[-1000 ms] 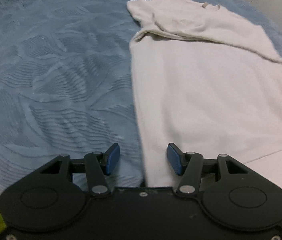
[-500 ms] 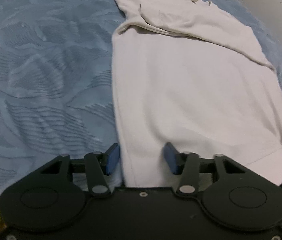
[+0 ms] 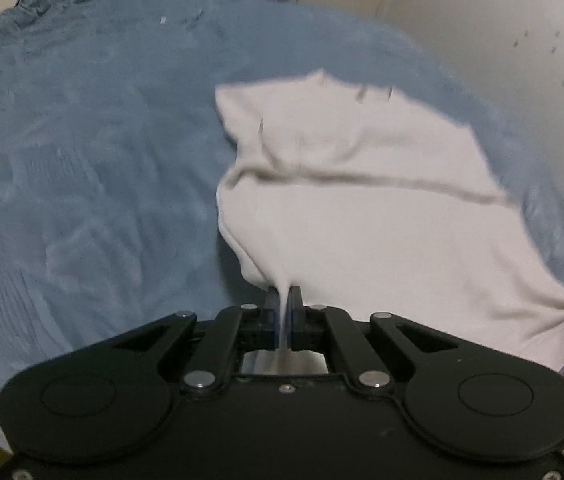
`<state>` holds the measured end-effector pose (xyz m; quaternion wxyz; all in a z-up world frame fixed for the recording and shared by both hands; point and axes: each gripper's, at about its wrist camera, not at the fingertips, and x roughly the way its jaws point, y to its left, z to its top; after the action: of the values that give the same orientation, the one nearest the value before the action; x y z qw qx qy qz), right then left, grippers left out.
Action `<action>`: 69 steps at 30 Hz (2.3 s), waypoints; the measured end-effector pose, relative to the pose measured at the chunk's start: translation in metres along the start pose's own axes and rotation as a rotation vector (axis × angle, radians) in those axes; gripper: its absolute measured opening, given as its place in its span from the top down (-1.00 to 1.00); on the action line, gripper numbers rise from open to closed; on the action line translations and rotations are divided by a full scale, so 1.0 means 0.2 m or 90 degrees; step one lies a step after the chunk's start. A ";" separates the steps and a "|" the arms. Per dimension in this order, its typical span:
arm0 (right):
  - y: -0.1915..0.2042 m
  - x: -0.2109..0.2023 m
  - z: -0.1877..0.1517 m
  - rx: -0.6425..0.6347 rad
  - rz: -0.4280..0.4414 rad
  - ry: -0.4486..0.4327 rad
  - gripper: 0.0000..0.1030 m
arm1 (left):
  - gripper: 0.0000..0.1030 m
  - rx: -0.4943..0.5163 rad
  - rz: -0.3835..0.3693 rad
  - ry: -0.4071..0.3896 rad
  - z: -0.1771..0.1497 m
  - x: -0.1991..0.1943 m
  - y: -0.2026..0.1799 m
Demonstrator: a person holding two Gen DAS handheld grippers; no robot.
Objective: Fold small clothes
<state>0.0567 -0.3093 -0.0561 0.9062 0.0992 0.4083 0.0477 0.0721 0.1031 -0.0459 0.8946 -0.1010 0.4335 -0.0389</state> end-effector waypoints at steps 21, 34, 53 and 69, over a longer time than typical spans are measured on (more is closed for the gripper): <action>0.01 0.39 0.10 0.026 -0.030 -0.017 0.54 | 0.30 0.014 0.070 0.060 0.00 0.38 0.18; -0.09 0.14 0.02 -0.017 -0.060 -0.043 -0.16 | 0.05 0.046 0.029 0.071 -0.17 0.22 0.15; 0.03 0.46 -0.10 -0.040 -0.024 0.037 0.13 | -0.01 -0.003 0.021 0.099 -0.17 0.51 0.19; 0.01 0.04 0.00 0.002 0.029 -0.026 0.88 | 0.88 0.001 0.029 0.010 -0.08 0.01 0.04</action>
<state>0.0615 -0.3070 -0.0613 0.9127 0.1109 0.3876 0.0660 0.0607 0.1090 -0.0580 0.8918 -0.0900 0.4430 -0.0198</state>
